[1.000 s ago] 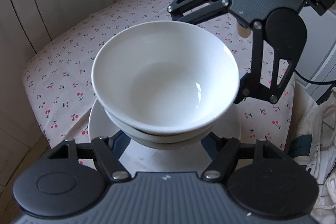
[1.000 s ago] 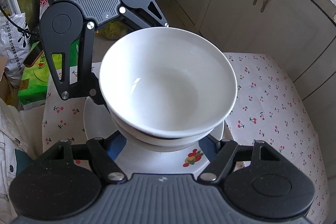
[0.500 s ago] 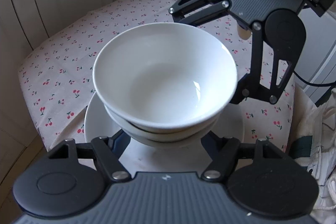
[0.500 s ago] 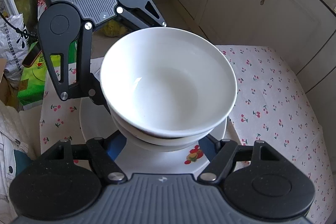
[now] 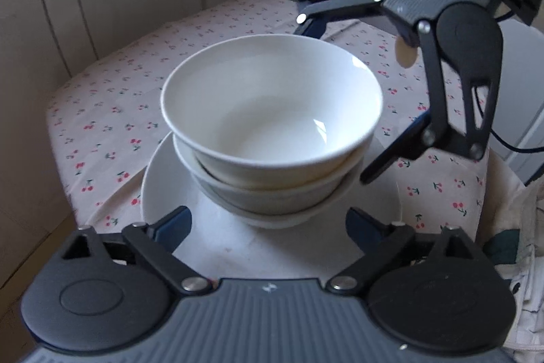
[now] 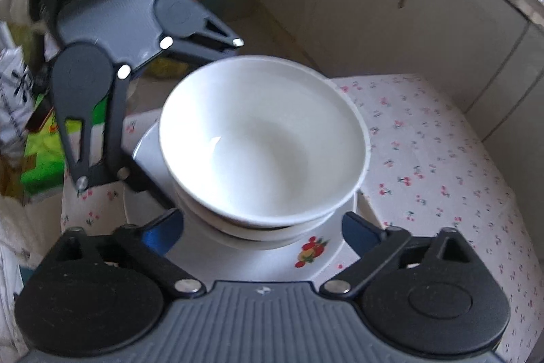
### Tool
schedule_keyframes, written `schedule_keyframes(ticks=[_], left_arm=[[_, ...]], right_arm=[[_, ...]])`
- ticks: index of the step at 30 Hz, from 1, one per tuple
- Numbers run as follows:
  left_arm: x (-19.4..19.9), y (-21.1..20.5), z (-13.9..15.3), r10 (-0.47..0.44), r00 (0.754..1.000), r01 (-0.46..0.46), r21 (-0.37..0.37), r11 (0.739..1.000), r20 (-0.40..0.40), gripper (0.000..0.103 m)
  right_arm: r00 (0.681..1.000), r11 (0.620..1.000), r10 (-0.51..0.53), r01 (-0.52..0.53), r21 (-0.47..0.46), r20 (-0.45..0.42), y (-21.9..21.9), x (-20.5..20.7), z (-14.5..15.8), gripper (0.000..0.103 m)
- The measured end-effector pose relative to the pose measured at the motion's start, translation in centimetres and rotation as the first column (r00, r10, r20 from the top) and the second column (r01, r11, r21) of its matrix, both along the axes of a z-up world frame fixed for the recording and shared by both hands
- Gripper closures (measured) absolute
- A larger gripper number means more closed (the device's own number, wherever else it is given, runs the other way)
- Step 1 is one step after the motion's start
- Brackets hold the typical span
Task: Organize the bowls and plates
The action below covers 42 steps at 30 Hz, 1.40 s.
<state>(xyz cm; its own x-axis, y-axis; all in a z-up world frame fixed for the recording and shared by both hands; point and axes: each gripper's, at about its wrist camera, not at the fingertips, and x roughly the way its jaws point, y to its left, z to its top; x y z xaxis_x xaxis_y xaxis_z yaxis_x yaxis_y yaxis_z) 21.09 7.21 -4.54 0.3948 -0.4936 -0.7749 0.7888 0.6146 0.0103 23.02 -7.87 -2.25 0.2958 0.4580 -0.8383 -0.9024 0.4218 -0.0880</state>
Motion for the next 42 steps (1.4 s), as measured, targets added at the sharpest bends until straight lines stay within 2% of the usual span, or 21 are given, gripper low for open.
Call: schedule_keyframes(ticks=[4, 7, 10, 12, 14, 16, 20, 23, 25, 28, 31, 35, 42], left_arm=[[-2.7, 0.2, 1.0, 0.069, 0.990, -0.069, 0.000, 0.998, 0.121, 0.003], [-5.6, 0.0, 2.0, 0.134, 0.962, -0.138, 0.000, 0.990, 0.236, 0.001], [-8.1, 0.2, 2.8, 0.225, 0.934, -0.211, -0.078, 0.974, 0.279, 0.001], [-9.4, 0.0, 3.3, 0.306, 0.913, -0.282, -0.124, 0.951, 0.271, 0.001], [-10.3, -0.4, 3.7, 0.411, 0.873, -0.382, -0.156, 0.911, 0.263, 0.001], [-11.4, -0.9, 4.1, 0.495, 0.837, -0.460, -0.190, 0.867, 0.234, 0.001], [-12.9, -2.7, 4.3, 0.612, 0.769, -0.587, -0.172, 0.791, 0.185, 0.001], [-14.5, -4.0, 4.5, 0.679, 0.712, -0.658, -0.167, 0.734, 0.179, 0.001], [-15.7, -4.6, 4.9, 0.704, 0.685, -0.683, -0.174, 0.710, 0.186, 0.001], [-17.3, -4.9, 5.4, 0.716, 0.675, -0.692, -0.183, 0.698, 0.180, 0.001], [-18.3, -5.3, 5.7, 0.710, 0.676, -0.692, -0.163, 0.704, 0.195, 0.001], [-19.3, -5.7, 6.2, 0.703, 0.686, -0.680, -0.178, 0.711, 0.189, 0.001], [-20.3, -6.3, 7.1, 0.710, 0.680, -0.681, -0.202, 0.704, 0.183, 0.001]], right_arm=[[0.995, 0.995, -0.096, 0.096, 0.028, -0.021, -1.0, -0.6, 0.6, 0.000], [0.979, 0.979, -0.202, 0.203, 0.021, -0.022, -1.6, -2.0, 0.8, 0.000], [0.940, 0.939, -0.339, 0.341, 0.050, -0.035, -2.8, -3.7, 1.1, 0.000], [0.898, 0.894, -0.438, 0.439, 0.093, -0.032, -3.8, -5.3, 1.3, 0.000], [0.842, 0.833, -0.538, 0.537, 0.135, -0.027, -4.8, -6.8, 1.6, 0.000], [0.766, 0.758, -0.643, 0.640, 0.127, -0.021, -5.5, -8.2, 1.4, 0.000], [0.617, 0.615, -0.787, 0.784, 0.085, 0.002, -6.1, -10.3, 0.4, 0.000], [0.539, 0.535, -0.842, 0.840, 0.090, -0.017, -6.7, -12.1, 0.1, 0.000], [0.507, 0.503, -0.862, 0.856, 0.120, -0.003, -6.9, -13.5, 0.4, 0.000], [0.484, 0.480, -0.875, 0.862, 0.163, 0.019, -7.5, -15.5, 1.4, 0.000], [0.454, 0.456, -0.889, 0.868, 0.195, 0.061, -7.7, -16.6, 2.5, 0.000], [0.428, 0.435, -0.900, 0.876, 0.208, 0.082, -8.0, -18.2, 3.3, 0.000], [0.409, 0.416, -0.909, 0.875, 0.248, 0.079, -8.5, -20.3, 4.2, 0.000]])
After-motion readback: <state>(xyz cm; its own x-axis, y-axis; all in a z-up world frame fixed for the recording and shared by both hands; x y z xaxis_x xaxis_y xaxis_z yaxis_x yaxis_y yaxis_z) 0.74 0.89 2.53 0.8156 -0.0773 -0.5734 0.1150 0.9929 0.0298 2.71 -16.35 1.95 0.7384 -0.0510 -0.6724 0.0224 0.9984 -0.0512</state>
